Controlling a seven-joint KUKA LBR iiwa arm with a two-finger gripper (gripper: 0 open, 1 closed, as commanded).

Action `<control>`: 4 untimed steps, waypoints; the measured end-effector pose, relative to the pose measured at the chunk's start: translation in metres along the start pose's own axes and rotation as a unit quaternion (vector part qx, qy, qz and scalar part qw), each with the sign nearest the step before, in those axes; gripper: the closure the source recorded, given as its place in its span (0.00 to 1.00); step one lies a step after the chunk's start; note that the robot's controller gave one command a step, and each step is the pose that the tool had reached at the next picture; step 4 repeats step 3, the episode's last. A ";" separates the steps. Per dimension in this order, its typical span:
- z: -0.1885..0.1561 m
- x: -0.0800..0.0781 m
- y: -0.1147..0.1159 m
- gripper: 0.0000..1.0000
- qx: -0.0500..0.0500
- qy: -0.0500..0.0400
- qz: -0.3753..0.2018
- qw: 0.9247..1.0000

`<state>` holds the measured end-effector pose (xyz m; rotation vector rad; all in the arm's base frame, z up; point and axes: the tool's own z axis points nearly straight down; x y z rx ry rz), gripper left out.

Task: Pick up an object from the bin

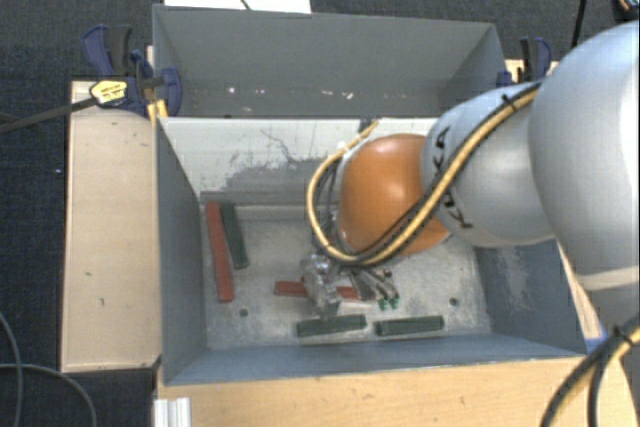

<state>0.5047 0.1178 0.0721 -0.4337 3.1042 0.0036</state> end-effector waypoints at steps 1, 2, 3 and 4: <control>0.000 -0.001 -0.001 0.00 0.000 -0.002 0.002 1.000; 0.002 0.002 0.000 1.00 0.000 0.002 0.004 1.000; -0.171 -0.008 -0.012 1.00 0.001 -0.002 -0.014 1.000; -0.171 -0.008 -0.012 1.00 0.001 -0.002 -0.014 1.000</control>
Offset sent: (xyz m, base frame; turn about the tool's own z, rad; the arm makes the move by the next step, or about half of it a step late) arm 0.0000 0.0000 0.0000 0.0000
